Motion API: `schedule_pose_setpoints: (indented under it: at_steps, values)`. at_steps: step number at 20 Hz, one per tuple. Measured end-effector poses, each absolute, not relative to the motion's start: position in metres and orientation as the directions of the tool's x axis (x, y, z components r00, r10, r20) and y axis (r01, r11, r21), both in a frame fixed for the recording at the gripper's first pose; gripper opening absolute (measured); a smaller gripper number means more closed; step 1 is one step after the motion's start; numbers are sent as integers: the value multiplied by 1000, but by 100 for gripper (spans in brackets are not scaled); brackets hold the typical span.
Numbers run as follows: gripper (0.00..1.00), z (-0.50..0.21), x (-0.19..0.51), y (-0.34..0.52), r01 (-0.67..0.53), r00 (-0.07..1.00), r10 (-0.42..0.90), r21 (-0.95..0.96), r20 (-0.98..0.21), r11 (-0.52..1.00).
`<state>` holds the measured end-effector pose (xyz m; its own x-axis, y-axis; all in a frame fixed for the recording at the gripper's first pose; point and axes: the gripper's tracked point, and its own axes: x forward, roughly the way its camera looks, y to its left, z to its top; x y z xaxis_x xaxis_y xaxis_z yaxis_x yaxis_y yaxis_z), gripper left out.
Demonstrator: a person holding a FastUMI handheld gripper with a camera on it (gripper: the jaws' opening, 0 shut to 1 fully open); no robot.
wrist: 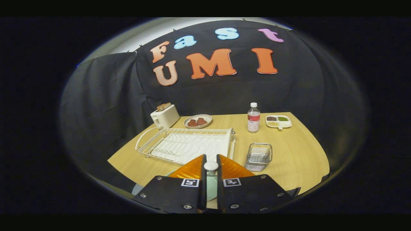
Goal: Take the plate from the dish rack, then take the spoon from the basket and place it into the plate.
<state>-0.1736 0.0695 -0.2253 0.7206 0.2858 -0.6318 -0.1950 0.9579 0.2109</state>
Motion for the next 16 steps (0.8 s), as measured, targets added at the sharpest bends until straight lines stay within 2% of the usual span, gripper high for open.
schedule_pose_setpoints:
  at_steps: [8,16]
  values:
    - [13,-267,-183,140,-297,639,397,265,-659,917]
    - [13,-286,-181,166,-347,615,433,266,-659,899]
